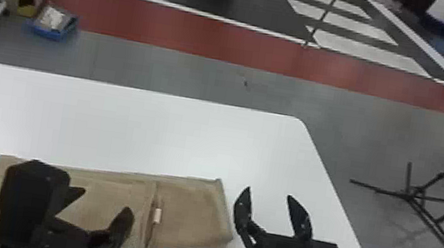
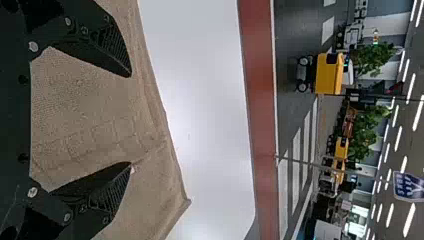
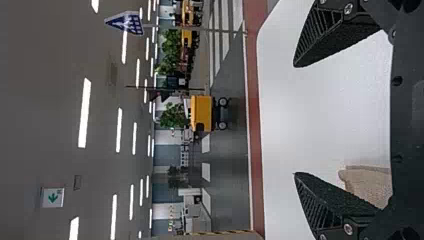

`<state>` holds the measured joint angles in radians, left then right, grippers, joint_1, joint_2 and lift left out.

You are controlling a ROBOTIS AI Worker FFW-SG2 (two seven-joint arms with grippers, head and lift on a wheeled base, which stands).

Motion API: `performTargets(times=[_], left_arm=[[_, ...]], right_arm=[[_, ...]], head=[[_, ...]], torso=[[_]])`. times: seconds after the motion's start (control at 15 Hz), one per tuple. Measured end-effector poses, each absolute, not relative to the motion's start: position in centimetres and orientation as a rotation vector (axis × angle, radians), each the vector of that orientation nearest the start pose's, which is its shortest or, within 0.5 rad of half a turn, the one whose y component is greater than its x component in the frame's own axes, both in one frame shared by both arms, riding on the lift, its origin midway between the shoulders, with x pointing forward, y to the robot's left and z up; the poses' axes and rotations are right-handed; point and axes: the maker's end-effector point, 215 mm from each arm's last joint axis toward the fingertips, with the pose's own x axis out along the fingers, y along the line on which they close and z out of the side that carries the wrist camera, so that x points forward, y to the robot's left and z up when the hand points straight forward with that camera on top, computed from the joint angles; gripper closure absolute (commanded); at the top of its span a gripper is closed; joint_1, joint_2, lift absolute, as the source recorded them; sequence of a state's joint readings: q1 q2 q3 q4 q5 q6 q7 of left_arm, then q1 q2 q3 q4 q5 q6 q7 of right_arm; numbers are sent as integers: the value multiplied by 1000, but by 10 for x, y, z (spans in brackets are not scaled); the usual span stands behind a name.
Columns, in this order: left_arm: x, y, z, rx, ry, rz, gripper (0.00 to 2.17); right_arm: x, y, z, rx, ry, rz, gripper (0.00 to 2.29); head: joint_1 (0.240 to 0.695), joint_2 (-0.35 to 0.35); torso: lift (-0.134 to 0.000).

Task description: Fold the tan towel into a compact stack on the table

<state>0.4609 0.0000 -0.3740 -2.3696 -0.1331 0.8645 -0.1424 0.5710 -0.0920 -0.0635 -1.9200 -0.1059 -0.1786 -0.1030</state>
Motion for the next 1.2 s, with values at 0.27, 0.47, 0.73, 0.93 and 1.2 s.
performTargets(times=[0.27,0.47,0.73,0.93,1.2], left_arm=[[404,100,-376,-48,449,-314,33],[405,159,-386,-94,456,-243,36],[414,225,-364,-115,305,-132,36],[419,260,-343,-126,137,-59,39],[415,265,-362,-140,153,-58,39]], right_arm=[[419,-246,-378,-9,33,-32,110],[420,-195,-385,-27,46,56,110],[419,-150,-410,-57,113,132,110],[415,-141,-429,-78,168,153,144],[414,-117,-450,-104,205,216,181]], head=[[695,-242],[695,-64],[695,71],[695,150],[695,196]], torso=[[-114],[-114],[-114],[-114],[-114]])
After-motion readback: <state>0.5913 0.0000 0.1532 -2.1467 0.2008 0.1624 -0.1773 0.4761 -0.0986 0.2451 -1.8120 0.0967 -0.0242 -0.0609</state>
